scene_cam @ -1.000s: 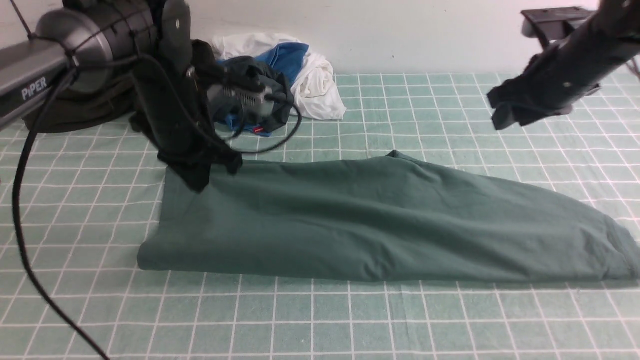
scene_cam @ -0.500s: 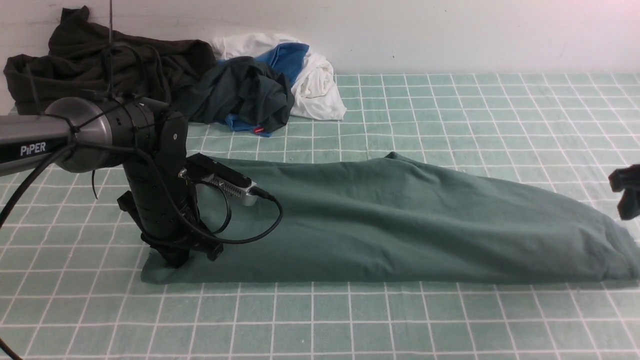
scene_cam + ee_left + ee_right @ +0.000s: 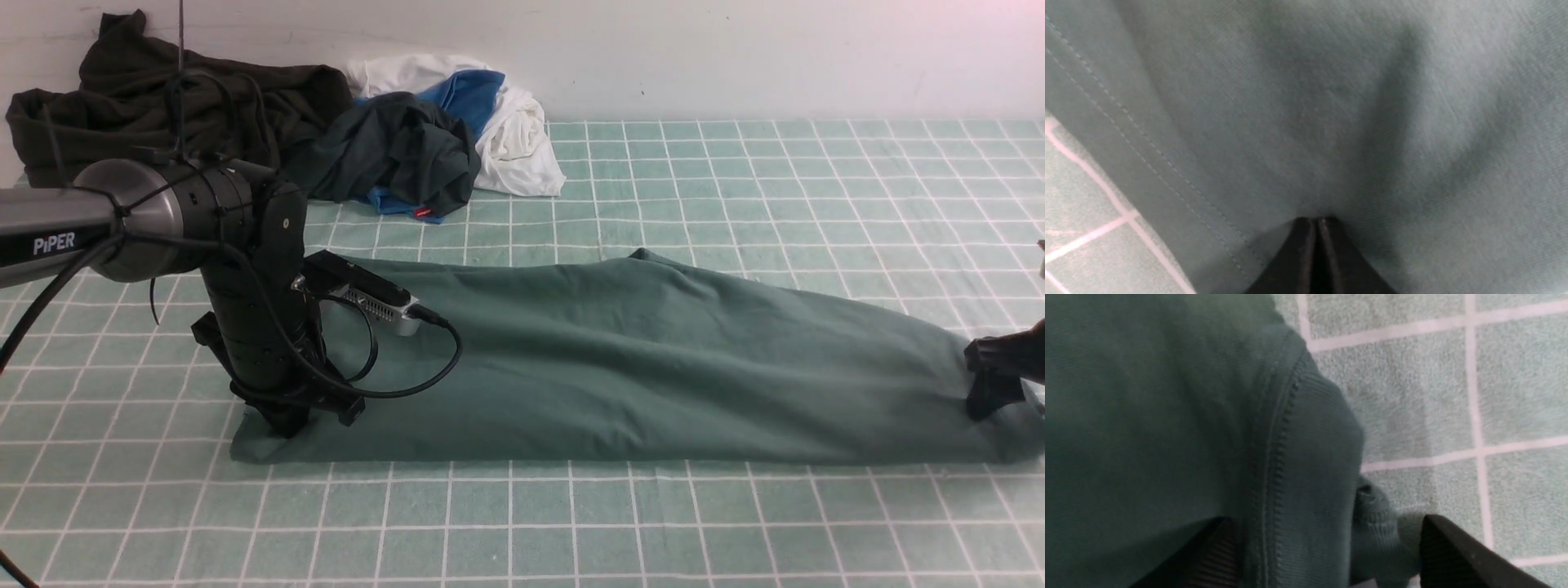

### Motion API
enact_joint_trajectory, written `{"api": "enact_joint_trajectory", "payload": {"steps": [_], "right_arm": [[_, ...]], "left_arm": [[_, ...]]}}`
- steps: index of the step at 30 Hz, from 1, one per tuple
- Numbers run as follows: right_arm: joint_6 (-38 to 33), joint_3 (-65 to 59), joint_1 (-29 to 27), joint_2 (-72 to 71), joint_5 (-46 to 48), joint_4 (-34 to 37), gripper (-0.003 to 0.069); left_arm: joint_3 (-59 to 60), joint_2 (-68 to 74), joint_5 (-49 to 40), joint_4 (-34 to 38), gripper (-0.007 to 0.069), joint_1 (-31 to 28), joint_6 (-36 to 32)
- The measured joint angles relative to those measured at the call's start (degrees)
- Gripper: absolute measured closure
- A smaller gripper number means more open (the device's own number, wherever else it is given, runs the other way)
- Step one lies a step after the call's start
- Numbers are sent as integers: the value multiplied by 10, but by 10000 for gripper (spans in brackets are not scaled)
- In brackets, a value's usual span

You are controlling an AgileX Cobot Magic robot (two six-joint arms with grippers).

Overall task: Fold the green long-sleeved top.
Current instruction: Use the right arm to clamp the right edge of the fabric, then use the right arm to drag the right edge of the fabric to the left and folds it over the left edge

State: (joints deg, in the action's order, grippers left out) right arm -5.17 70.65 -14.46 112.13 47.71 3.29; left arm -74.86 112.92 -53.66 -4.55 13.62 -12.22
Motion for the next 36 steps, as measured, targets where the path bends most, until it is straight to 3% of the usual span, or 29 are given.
{"api": "enact_joint_trajectory", "payload": {"steps": [3, 6, 7, 8, 10, 14, 16, 21, 22, 24, 26, 30, 36], "right_arm": [[-6, 0, 0, -1, 2, 7, 254], [-19, 0, 1, -7, 7, 5, 454], [-22, -1, 1, -9, 9, 5, 484], [-25, -1, 1, -26, 16, -4, 582], [-14, -1, 2, -55, 21, -33, 627], [52, 25, 2, -139, 52, -134, 631], [65, 51, 8, -169, 71, -152, 631], [36, 146, 82, -243, 129, -125, 631], [19, 180, 131, -252, 142, -97, 631], [10, 201, 172, -252, 148, -75, 631], [1, 234, 280, -240, 142, -25, 631], [-1, 243, 397, -188, 86, 16, 631], [-3, 243, 507, -61, -37, 78, 622]], "left_arm": [[0, -2, 2, 0, 628, 0, 0], [-1, -5, 2, 0, 628, 0, 0], [-1, -6, 1, 0, 628, 0, 0], [-8, -9, -6, 0, 628, 0, 0], [-17, -17, -21, 0, 628, 0, 0], [-46, -80, -63, 0, 628, 0, 0], [-53, -118, -69, 0, 628, 0, 0], [-56, -219, -79, 0, 628, 0, 0], [-56, -252, -81, 0, 628, 0, 0], [-56, -274, -83, 0, 628, 0, 0], [-56, -321, -99, 0, 628, 0, 0], [-56, -366, -126, 1, 628, 0, 1], [-56, -420, -169, 5, 628, 0, 9]]}}
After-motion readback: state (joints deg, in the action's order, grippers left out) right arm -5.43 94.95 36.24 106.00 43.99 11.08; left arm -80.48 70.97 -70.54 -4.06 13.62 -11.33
